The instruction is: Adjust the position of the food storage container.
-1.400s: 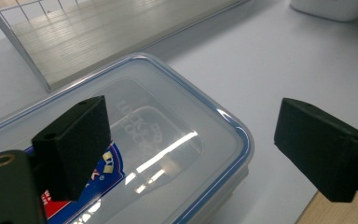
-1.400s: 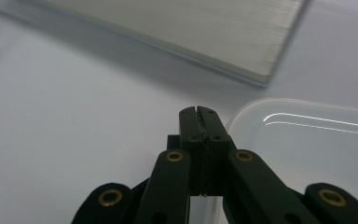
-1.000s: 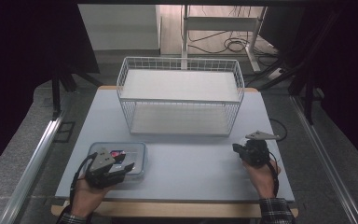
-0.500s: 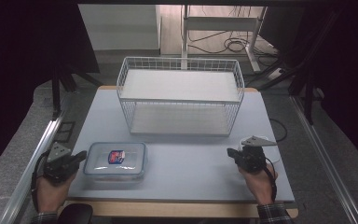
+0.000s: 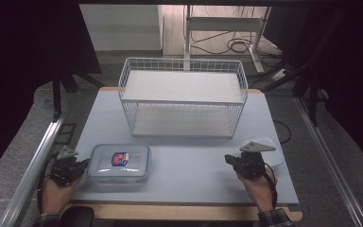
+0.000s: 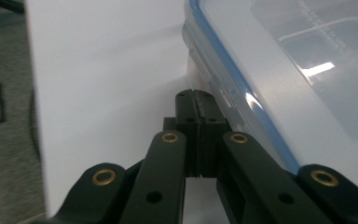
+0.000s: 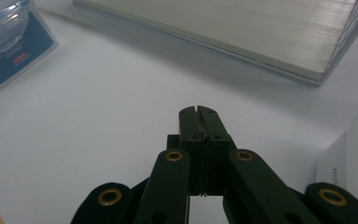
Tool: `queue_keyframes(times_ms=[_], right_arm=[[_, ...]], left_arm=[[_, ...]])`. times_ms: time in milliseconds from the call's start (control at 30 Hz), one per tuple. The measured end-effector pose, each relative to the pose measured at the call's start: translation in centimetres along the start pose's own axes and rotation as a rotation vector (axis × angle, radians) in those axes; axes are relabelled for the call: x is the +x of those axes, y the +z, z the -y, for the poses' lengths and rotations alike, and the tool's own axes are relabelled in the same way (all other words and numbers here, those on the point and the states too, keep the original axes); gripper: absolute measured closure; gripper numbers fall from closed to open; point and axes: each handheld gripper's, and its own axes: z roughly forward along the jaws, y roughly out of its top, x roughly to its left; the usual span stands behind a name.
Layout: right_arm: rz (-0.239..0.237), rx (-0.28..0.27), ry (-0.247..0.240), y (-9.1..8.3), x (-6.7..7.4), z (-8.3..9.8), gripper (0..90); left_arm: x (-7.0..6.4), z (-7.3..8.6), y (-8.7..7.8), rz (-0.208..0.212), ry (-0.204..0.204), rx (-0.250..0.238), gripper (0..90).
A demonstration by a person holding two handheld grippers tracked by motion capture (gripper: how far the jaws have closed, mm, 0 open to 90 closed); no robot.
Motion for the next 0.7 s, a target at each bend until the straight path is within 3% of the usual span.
queue_keyframes(times_ms=[133,433,700], right_arm=[[-0.013,0.006,0.008,0.2,0.3,0.0,89.0],[-0.034,0.014,0.002,0.3,1.0,0.1,89.0],[-0.057,0.023,0.001,0.4,1.6,0.1,87.7]], left_arm=[[-0.9,-0.5,0.5,0.010,0.019,0.010,89.8],[-4.3,-2.1,2.2,0.096,0.061,0.017,89.8],[-6.0,-2.9,3.1,0.137,0.064,0.021,89.8]])
